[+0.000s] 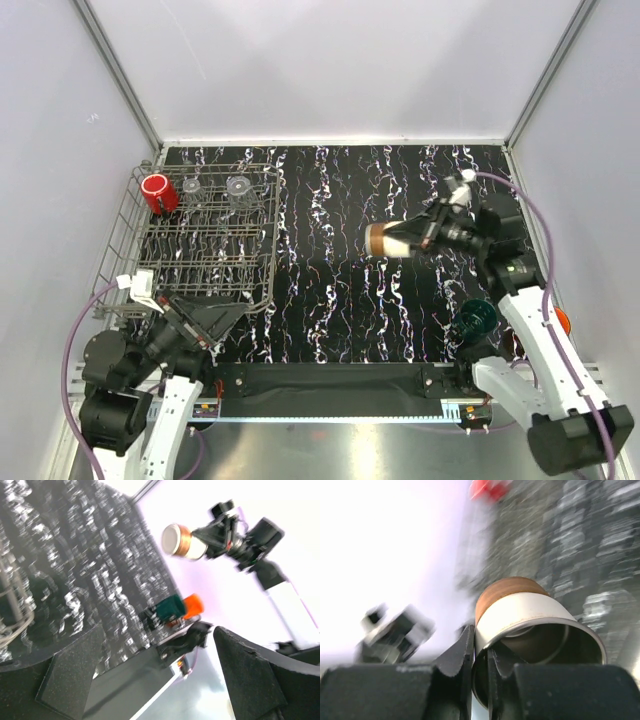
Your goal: Load the cups into the dish rack
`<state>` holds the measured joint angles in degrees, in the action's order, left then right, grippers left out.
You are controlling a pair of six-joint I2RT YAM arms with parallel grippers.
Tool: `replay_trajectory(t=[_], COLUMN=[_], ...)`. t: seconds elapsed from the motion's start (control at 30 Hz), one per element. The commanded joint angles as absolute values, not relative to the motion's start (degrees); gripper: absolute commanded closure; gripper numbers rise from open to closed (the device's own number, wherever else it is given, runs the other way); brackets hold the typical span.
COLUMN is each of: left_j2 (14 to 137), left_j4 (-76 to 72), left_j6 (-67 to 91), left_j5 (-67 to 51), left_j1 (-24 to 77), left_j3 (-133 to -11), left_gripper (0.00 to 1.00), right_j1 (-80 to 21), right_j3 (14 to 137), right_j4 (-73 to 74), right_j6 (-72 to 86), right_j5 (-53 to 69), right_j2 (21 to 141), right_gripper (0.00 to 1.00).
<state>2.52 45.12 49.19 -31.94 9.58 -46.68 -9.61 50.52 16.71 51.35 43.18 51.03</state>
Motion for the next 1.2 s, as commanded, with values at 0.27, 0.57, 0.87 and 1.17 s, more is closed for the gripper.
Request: replay_trajectory(t=[0.27, 0.57, 0.87, 1.17], left_j2=[-5.45, -1.94, -1.06, -0.35], left_j4=[18.91, 16.09, 19.31, 20.74], left_j6=[59.49, 61.87, 60.13, 59.50], left_j5=[-36.65, -46.04, -48.78, -47.82], left_j1=[8.97, 8.17, 8.09, 8.00], left_j3=[-39.73, -38.41, -39.63, -41.22], left_gripper=[0.01, 0.01, 0.01, 0.01], right_j1=[-47.68, -60.38, -61.70, -63.10], right_j3=[56.16, 62.48, 67.93, 71.63], right_j4=[-14.40, -14.95, -17.05, -18.81], right_j6=[67.76, 63.38, 64.16, 64.86], right_j5=[43.51, 36.22, 35.86, 35.33], right_j2=[56.32, 67.49, 73.56, 76.81], right_gripper=[1.00, 1.00, 1.00, 1.00])
